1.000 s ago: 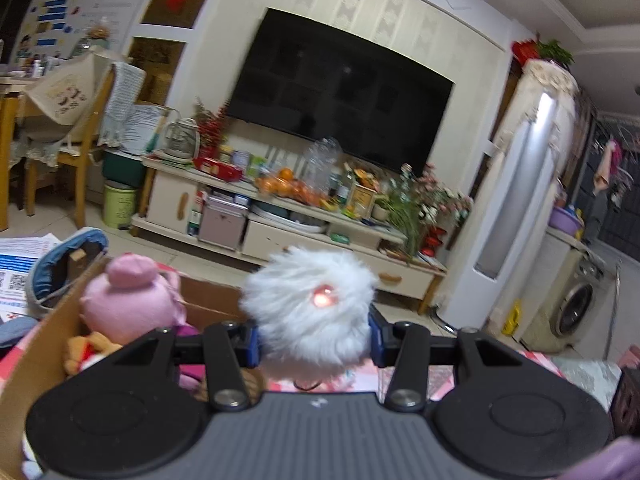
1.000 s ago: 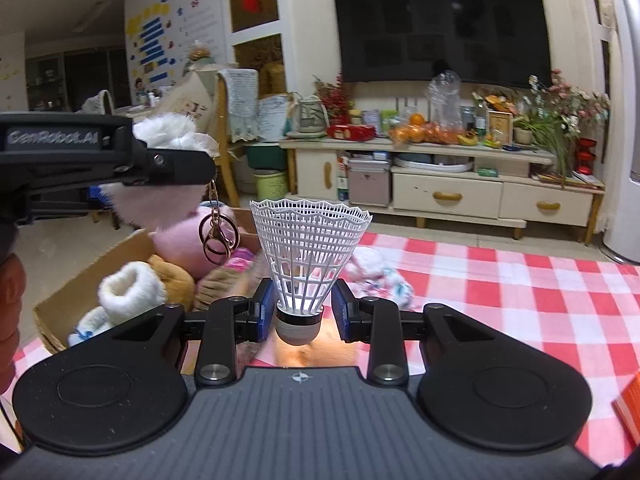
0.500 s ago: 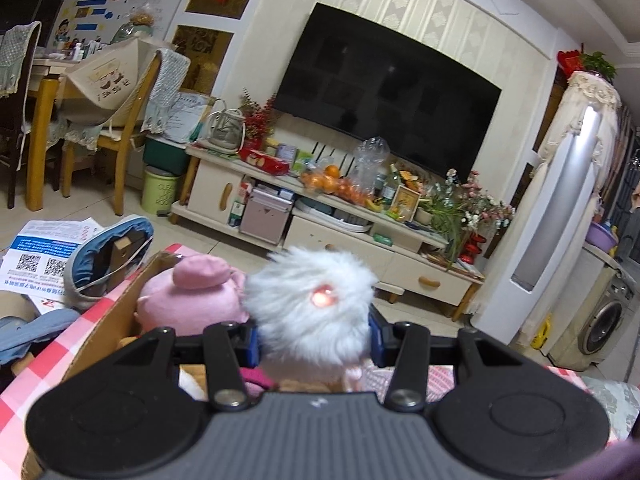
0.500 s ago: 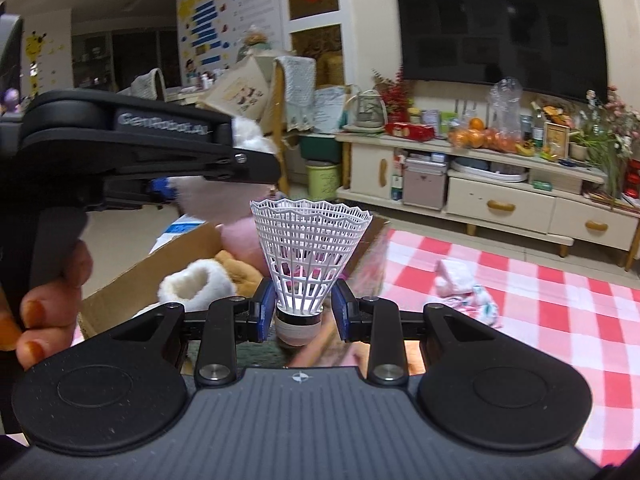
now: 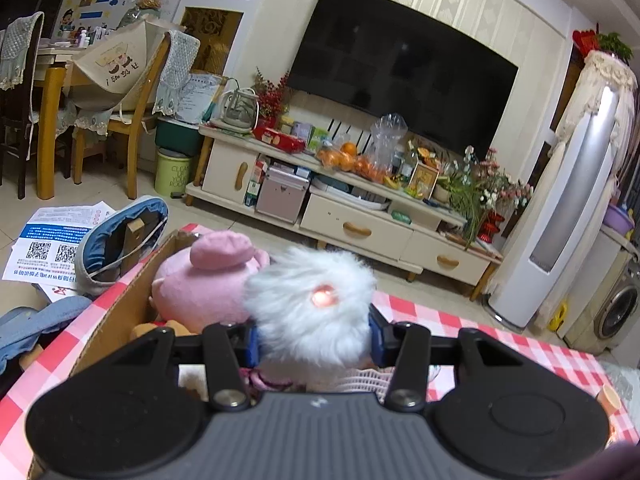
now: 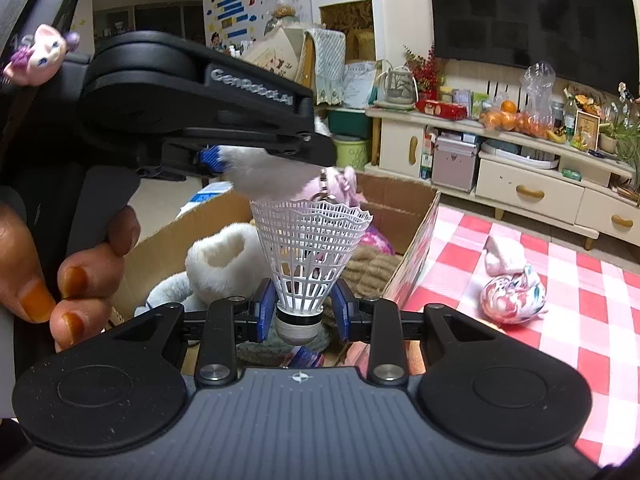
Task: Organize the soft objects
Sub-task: 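Open both tools to drop the fluffy ball and shuttlecock into the box, then move the left tool to the floral cloth bundle while the right tool reaches the orange knitted ball, then grasp the floral cloth bundle with the left tool while the right tool grasps the orange knitted ball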
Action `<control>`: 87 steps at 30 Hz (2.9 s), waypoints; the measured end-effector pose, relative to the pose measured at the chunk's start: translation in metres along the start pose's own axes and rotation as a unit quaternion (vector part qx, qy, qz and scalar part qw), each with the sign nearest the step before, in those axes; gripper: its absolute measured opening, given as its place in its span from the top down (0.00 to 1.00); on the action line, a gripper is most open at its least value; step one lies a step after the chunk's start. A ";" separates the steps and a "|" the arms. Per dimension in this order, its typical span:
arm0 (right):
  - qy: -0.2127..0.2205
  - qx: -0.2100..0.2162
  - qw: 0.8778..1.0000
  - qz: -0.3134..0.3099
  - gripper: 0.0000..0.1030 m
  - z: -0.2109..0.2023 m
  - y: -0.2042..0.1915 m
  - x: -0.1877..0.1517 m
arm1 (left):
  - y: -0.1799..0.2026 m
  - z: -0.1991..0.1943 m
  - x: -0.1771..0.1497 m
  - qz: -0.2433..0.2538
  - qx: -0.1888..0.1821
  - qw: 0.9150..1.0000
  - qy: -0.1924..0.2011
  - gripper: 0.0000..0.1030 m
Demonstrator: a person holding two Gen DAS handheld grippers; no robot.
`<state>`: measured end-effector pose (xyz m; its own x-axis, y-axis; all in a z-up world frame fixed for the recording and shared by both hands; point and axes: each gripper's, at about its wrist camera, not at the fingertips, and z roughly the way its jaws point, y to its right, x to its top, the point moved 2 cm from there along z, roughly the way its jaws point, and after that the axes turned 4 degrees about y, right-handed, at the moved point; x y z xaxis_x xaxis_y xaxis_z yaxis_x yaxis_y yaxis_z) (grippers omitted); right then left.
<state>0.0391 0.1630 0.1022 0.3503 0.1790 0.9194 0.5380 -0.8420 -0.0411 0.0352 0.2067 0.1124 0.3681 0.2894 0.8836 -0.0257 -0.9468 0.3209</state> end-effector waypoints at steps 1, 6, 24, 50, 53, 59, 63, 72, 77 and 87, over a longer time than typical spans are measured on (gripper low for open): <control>-0.002 0.001 1.000 -0.001 0.62 0.000 0.000 -0.001 | 0.001 0.001 0.000 0.002 0.001 1.000 -0.003 0.53; -0.007 0.004 1.000 -0.005 0.41 -0.004 -0.003 -0.005 | 0.002 0.009 -0.005 0.010 0.007 1.000 -0.023 0.49; 0.015 -0.027 0.999 0.014 0.06 -0.040 0.017 -0.022 | 0.013 0.008 -0.007 0.028 0.018 0.999 -0.025 0.29; 0.014 -0.095 0.986 0.133 0.00 -0.003 0.099 -0.047 | 0.063 0.017 -0.029 0.095 0.008 0.995 -0.037 0.05; 0.012 -0.087 0.984 0.154 0.00 0.006 0.112 -0.053 | 0.066 0.019 -0.032 0.105 0.010 0.994 -0.039 0.04; -0.005 -0.073 0.985 0.159 0.00 0.032 0.123 -0.060 | 0.072 0.021 -0.035 0.115 0.009 0.992 -0.042 0.03; -0.017 -0.061 0.985 0.159 0.00 0.047 0.125 -0.062 | 0.077 0.023 -0.037 0.120 0.009 0.992 -0.043 0.03; -0.029 -0.054 0.989 0.131 0.11 0.060 0.122 -0.065 | 0.086 0.028 -0.041 0.128 0.010 0.991 -0.045 0.02; -0.024 -0.071 0.989 0.126 0.14 0.050 0.130 -0.069 | 0.095 0.032 -0.043 0.132 0.008 0.990 -0.046 0.02; -0.021 -0.157 0.975 0.154 0.14 0.000 0.193 -0.091 | 0.125 0.041 -0.056 0.148 -0.004 0.988 -0.052 0.01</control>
<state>0.1113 -0.0154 0.0108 0.4921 -0.0913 0.8657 0.1441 -0.9722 -0.1845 0.0493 0.0661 0.0890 0.4376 -0.0174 0.8990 -0.1537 -0.9865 0.0557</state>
